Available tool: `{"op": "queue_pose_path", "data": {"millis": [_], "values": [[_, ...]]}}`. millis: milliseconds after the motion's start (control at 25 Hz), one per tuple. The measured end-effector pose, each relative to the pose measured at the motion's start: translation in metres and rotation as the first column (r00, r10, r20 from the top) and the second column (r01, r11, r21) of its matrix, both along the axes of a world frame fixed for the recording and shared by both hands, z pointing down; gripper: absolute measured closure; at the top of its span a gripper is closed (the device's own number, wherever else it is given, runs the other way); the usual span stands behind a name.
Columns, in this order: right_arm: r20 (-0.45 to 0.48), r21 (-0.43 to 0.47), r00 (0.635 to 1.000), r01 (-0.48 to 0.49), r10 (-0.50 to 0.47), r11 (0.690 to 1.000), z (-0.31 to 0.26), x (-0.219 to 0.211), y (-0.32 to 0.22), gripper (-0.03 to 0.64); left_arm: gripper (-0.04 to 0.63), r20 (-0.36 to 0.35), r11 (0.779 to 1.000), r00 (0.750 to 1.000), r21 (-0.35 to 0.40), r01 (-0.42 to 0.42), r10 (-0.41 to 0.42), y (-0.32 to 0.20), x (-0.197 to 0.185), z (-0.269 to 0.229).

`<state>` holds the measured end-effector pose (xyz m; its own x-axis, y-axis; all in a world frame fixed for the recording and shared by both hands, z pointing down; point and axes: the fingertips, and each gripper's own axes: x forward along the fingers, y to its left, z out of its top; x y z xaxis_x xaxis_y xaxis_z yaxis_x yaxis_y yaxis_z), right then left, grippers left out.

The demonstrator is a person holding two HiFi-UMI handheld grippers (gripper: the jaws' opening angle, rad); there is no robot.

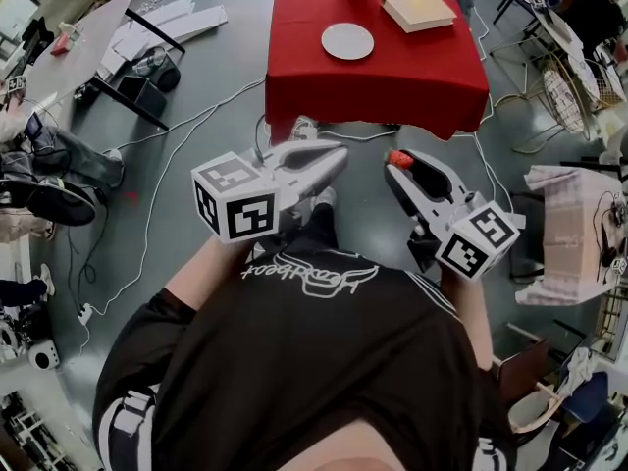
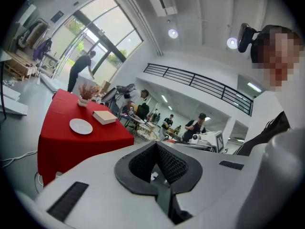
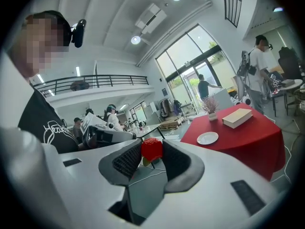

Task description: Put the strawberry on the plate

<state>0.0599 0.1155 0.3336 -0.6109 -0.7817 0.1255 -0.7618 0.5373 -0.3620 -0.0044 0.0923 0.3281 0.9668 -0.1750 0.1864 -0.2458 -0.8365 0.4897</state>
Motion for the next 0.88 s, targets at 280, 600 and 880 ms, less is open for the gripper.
{"op": "queue_pose_path", "data": {"millis": [280, 600, 880], "values": [[0.018, -0.064, 0.999, -0.032, 0.034, 0.997, 0.013, 0.023, -0.112, 0.486, 0.588, 0.02, 0.999, 1.0, -0.046, -0.01, 0.011, -0.118, 0.022, 0.01], [-0.009, -0.116, 0.999, -0.04, 0.04, 0.992, 0.029, 0.046, -0.231, 0.486, 0.588, 0.044, 0.994, 0.999, -0.104, -0.017, 0.022, -0.237, 0.042, 0.035], [-0.02, -0.149, 0.999, -0.041, 0.038, 0.988, 0.042, 0.052, -0.314, 0.486, 0.588, 0.057, 0.987, 0.998, -0.158, -0.004, 0.013, -0.318, 0.043, 0.061]]}}
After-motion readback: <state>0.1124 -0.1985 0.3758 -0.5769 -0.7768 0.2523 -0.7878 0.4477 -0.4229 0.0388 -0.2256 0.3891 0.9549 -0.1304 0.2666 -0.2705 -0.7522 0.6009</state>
